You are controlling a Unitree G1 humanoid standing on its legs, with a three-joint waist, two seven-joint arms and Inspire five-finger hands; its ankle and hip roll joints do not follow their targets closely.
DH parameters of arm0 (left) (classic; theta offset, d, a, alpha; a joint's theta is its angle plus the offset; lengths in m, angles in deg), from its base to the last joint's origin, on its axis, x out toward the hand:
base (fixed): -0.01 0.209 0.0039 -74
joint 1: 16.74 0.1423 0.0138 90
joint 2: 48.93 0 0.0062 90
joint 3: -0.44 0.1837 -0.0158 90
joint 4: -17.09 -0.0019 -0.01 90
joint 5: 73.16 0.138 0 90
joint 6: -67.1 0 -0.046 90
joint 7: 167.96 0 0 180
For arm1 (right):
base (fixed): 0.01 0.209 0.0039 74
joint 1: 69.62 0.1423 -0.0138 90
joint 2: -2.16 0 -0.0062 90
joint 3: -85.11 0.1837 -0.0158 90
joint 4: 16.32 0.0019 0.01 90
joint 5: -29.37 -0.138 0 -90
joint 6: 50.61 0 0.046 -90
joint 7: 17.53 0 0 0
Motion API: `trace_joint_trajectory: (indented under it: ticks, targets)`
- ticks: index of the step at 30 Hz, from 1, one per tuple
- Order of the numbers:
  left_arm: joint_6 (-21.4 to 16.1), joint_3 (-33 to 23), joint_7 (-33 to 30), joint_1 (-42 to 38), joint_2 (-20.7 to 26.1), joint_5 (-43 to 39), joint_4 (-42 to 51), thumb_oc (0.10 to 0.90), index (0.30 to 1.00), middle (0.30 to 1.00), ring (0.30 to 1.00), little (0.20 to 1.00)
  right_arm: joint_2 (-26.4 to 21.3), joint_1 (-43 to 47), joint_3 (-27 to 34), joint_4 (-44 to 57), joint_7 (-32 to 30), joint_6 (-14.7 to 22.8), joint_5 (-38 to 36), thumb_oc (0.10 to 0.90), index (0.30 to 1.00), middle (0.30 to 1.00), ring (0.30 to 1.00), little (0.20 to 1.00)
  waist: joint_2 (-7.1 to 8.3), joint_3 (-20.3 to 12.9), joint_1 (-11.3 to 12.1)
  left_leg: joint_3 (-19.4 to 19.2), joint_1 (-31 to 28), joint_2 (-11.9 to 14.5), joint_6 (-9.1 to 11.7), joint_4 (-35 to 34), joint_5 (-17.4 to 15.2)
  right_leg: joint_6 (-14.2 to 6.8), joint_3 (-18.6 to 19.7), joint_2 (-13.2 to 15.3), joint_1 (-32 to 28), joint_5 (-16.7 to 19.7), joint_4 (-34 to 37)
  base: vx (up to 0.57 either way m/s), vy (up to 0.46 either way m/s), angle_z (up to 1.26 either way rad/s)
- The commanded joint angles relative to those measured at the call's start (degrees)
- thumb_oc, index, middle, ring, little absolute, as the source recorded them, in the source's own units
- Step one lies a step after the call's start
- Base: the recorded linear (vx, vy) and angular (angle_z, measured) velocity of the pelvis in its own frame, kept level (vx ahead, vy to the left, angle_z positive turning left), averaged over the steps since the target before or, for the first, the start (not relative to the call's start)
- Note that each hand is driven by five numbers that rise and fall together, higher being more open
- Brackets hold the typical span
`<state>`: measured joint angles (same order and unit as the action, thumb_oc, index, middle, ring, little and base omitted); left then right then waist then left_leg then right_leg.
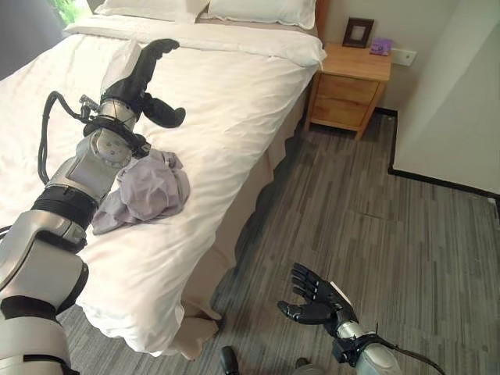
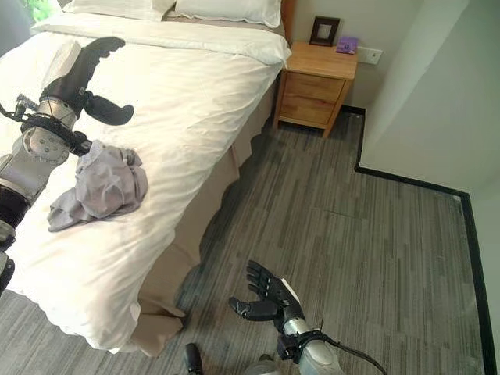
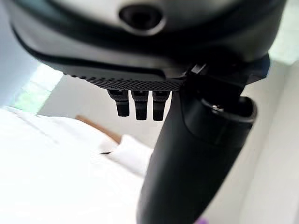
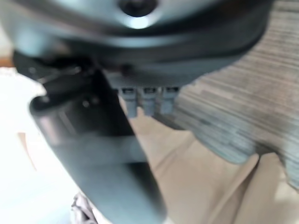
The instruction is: Pick up bed clothes into laundry basket.
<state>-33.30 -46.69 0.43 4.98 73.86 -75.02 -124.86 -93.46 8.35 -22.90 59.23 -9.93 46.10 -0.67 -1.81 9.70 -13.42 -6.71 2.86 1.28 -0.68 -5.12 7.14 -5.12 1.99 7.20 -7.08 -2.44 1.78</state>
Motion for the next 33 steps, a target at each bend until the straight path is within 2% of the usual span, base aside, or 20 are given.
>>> trace_joint_trajectory:
  ticks: [1, 6, 11, 17, 19, 22, 27, 33]
  targets:
    - [-2.02, -6.46, -4.36, -10.71, 4.69, -0.19, -4.15, 0.8, 0.9, 0.9, 0.9, 0.9, -1.58, 1.88, -0.99, 3.15, 4.4, 3.52, -2.47, 0.8, 0.9, 0.9, 0.9, 0.9, -0.59, -1.53, 2.52, -2.68, -3.46, 4.66, 5.68, 3.9, -6.58, -5.78, 1.34, 1.02, 5.64, -2.16, -3.24, 0.04, 0.026, -0.1]
    - [-1.4, -5.31, -3.81, -12.7, 6.18, -0.47, -6.91, 0.8, 0.9, 0.9, 0.9, 0.9, -2.65, 2.09, -1.86, 3.19, 4.65, 3.16, -0.61, 0.8, 0.9, 0.9, 0.9, 0.9, -0.52, -1.65, 2.83, -3.0, -3.84, 4.45, 5.6, 3.58, -6.88, -6.02, 1.28, 1.27, 5.23, -1.77, -2.19, 0.04, 0.005, -0.03]
    - [-0.7, -5.65, -3.49, -10.29, 6.83, 1.61, -5.65, 0.8, 0.9, 0.9, 0.9, 0.9, -2.67, 2.07, -1.54, 3.9, 4.18, 3.55, -0.34, 0.8, 0.9, 0.9, 0.9, 0.9, -0.43, -0.79, 3.15, -2.67, -2.83, 4.41, 5.5, 3.92, -6.84, -6.07, 1.19, 1.36, 5.9, -1.65, -2.12, -0.01, 0.001, -0.02]
    - [-0.54, -9.46, -3.87, -3.92, 3.84, 1.7, -4.07, 0.8, 0.9, 0.9, 0.9, 0.9, -2.02, 2.3, -1.89, 3.03, 3.22, 4.06, 0.43, 0.8, 0.9, 0.9, 0.9, 0.9, 0.12, 0.66, 3.49, -1.83, -1.37, 4.3, 5.5, 3.85, -6.39, -5.82, 0.59, 1.25, 6.96, -1.47, -2.18, -0.02, -0.003, 0.02]
    - [-0.2, -10.67, -4.14, -1.71, 1.88, 3.18, -5.76, 0.8, 0.9, 0.9, 0.9, 0.9, -2.86, 2.11, -3.28, 4.1, 4.22, 4.17, 1.86, 0.8, 0.9, 0.9, 0.9, 0.9, 0.57, 1.21, 3.39, -1.83, -0.97, 4.17, 5.46, 3.86, -6.47, -5.79, 0.67, 1.24, 7.4, -1.44, -2.27, -0.01, 0.011, 0.06]
    - [0.67, -11.68, -5.03, -0.26, 1.51, 5.02, -8.51, 0.8, 0.9, 0.9, 0.9, 0.9, -3.31, 2.01, -3.59, 4.09, 4.1, 4.28, 2.4, 0.8, 0.9, 0.9, 0.9, 0.9, 0.95, 1.64, 3.18, -2.35, -0.85, 4.22, 5.38, 4.0, -6.59, -5.88, 1.14, 1.19, 7.97, -1.32, -2.61, 0.0, 0.0, 0.0]
    - [1.39, -13.38, -5.44, 0.49, 2.08, 4.79, -10.38, 0.8, 0.9, 0.9, 0.9, 0.9, -3.54, 1.46, -3.49, 4.31, 4.12, 4.02, 2.22, 0.8, 0.9, 0.9, 0.9, 0.9, 1.1, 2.34, 3.31, -2.73, -0.6, 4.27, 5.29, 3.97, -6.64, -6.02, 1.53, 1.29, 8.76, -1.02, -2.81, 0.0, 0.002, -0.03]
    - [1.57, -14.85, -6.35, 1.83, 5.49, 5.16, -10.71, 0.8, 0.9, 0.9, 0.9, 0.9, -3.92, 0.99, -4.19, 4.57, 4.91, 3.86, 2.54, 0.8, 0.9, 0.9, 0.9, 0.9, 1.21, 2.7, 4.08, -2.93, -0.3, 4.21, 5.36, 3.78, -6.52, -6.01, 1.51, 1.37, 8.9, -0.95, -2.19, 0.0, -0.002, -0.03]
